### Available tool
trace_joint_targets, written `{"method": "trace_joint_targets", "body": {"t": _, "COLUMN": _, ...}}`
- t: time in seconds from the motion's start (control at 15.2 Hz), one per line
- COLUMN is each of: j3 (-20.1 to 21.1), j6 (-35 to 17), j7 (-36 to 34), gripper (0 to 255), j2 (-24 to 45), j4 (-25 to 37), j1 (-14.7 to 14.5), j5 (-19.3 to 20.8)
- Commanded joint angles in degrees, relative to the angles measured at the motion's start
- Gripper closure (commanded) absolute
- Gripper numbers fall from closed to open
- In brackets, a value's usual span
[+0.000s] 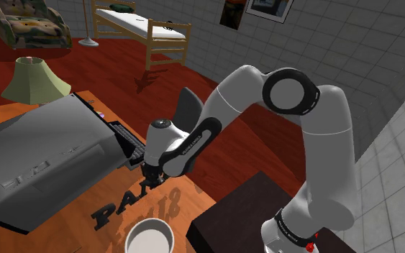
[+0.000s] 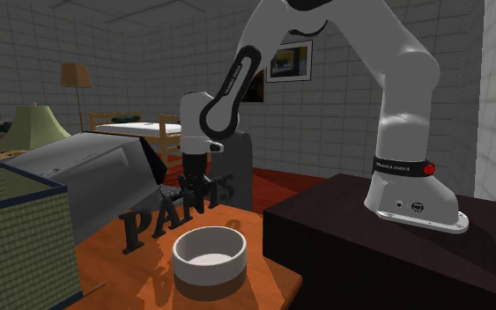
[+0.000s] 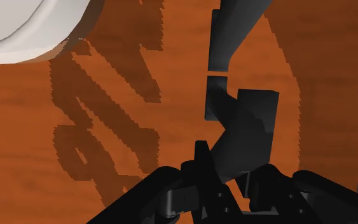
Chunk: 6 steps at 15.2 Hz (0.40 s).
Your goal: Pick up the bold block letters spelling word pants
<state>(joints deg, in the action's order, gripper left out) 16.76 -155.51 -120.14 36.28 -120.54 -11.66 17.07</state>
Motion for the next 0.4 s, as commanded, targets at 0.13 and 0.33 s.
{"method": "trace_joint_targets", "body": {"t": 0.13, "j3": 1.44, "j6": 2.06, "j7": 0.70, "gripper": 255, "j2": -3.07, "j4": -1.04, "j1": 1.09, "j5": -1.18}}
{"method": "trace_joint_targets", "body": {"t": 0.33, "j3": 1.83, "j6": 2.65, "j7": 0.92, "gripper": 255, "j2": -3.88, "j4": -1.27, "j1": 1.39, "j5": -1.54}}
